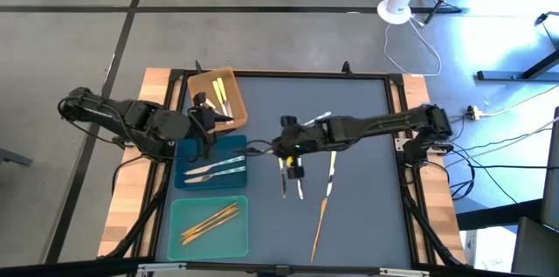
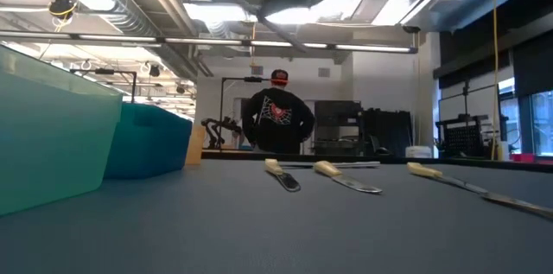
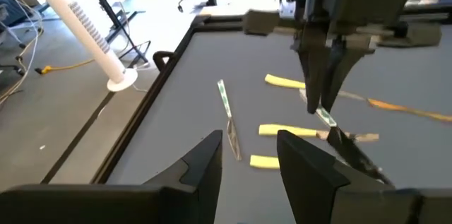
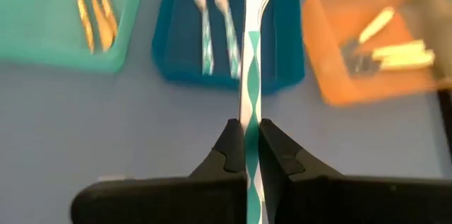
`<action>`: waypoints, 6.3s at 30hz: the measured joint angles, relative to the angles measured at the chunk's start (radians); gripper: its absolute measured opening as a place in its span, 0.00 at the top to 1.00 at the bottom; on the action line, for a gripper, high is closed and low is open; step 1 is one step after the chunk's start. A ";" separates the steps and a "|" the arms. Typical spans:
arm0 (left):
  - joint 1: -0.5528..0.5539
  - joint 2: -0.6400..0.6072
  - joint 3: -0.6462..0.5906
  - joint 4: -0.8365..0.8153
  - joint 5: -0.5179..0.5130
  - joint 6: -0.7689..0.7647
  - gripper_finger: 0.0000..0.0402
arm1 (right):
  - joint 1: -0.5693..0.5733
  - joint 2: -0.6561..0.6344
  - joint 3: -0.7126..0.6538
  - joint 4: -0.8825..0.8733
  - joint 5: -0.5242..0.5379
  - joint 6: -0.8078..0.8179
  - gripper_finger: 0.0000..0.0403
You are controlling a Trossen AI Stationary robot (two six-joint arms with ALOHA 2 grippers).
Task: Sort silverware by color (type)
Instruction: Put the white-green knife into the blue bin, then put the yellow knife into the orange bin
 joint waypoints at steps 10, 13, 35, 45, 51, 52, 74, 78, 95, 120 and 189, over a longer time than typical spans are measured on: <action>-0.001 -0.115 -0.134 0.160 0.000 0.027 0.68 | -0.062 0.241 0.260 0.028 -0.116 -0.076 1.00; 0.000 -0.135 -0.138 0.165 -0.004 0.028 0.68 | -0.075 0.307 0.306 0.033 -0.136 -0.081 1.00; 0.003 -0.214 -0.139 0.160 -0.035 0.135 0.68 | -0.083 0.477 0.374 0.285 -0.268 -0.104 1.00; 0.003 -0.213 -0.139 0.159 -0.035 0.138 0.68 | -0.084 0.529 0.374 0.425 -0.342 -0.107 1.00; 0.003 -0.213 -0.138 0.156 -0.022 0.115 0.68 | -0.084 0.566 0.373 0.392 -0.345 -0.108 1.00; 0.002 -0.213 -0.138 0.155 -0.021 0.112 0.68 | -0.084 0.567 0.372 0.387 -0.342 -0.108 1.00; 0.002 -0.213 -0.138 0.148 -0.019 0.109 0.68 | -0.084 0.565 0.370 0.371 -0.308 -0.112 0.84; 0.002 -0.213 -0.138 0.148 -0.019 0.110 0.68 | -0.084 0.565 0.370 0.372 -0.308 -0.112 0.81; 0.002 -0.213 -0.138 0.148 -0.019 0.110 0.68 | -0.084 0.559 0.370 0.360 -0.308 -0.096 0.67; 0.002 -0.207 -0.137 0.150 -0.019 0.102 0.68 | -0.084 0.083 0.309 -0.299 -0.257 -0.196 0.67; 0.234 0.488 0.230 0.748 0.126 -0.002 0.68 | -0.084 -0.929 -0.946 0.221 0.102 0.347 0.67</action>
